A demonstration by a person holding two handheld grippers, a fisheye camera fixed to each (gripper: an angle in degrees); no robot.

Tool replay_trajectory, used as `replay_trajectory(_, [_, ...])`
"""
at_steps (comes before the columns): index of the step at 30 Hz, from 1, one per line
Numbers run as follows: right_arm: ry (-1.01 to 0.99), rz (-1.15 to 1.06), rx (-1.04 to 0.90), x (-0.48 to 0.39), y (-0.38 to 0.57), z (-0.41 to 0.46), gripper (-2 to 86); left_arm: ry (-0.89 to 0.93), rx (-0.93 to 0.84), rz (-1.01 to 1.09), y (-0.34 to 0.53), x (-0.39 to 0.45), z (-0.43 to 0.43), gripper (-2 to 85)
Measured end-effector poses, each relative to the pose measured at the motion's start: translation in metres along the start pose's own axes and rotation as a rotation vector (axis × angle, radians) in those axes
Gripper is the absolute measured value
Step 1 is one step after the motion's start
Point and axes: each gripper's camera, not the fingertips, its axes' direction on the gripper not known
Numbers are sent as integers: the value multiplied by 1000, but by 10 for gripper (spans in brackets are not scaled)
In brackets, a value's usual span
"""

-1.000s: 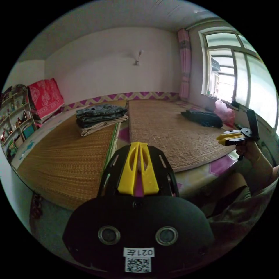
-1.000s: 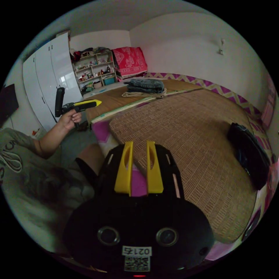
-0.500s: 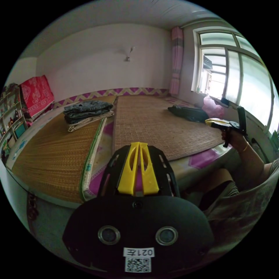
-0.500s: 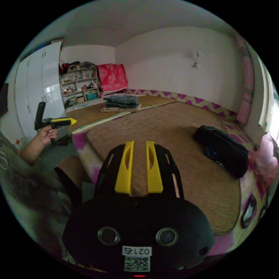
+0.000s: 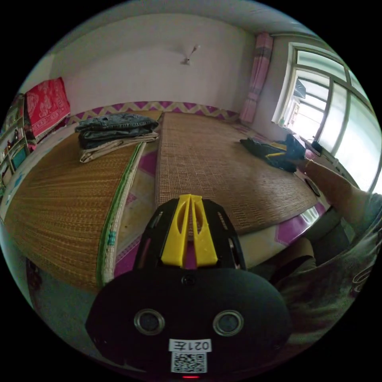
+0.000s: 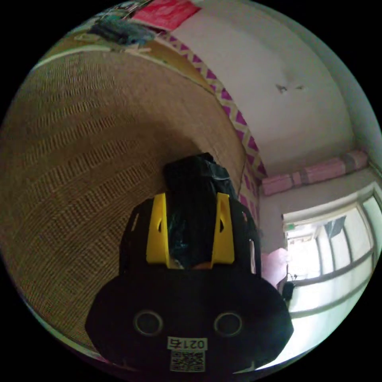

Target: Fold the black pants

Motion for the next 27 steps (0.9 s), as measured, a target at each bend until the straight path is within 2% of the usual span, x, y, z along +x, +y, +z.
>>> replay_trajectory(4, [60,-79,-75,-10,-36,35,157,3,-21,-31,-1,-10,11,-10])
replay_trajectory(9, [163,-108,-177,-22,-66,59,86,13,-20,-42,-9,-19,20,-10])
replay_trajectory(13, [-59,135,-163,42,-70,35,67,39,-29,-48,-13,-25,25,-10])
replay_trajectory(15, [-191,368,-94,115,-55,4,65,50,-34,-53,-14,-31,27,-10])
replay_trajectory(17, [-191,449,-48,159,-46,-29,64,47,-32,-61,-13,-35,29,-10])
replay_trajectory(21, [-202,434,146,202,-61,-145,63,76,-23,-82,-13,-45,32,-10])
replay_trajectory(25, [-229,249,271,139,-118,-239,63,122,-5,-93,-12,-51,31,-10])
replay_trajectory(27, [-338,94,333,55,-156,-273,64,149,7,-109,-9,-55,29,-10])
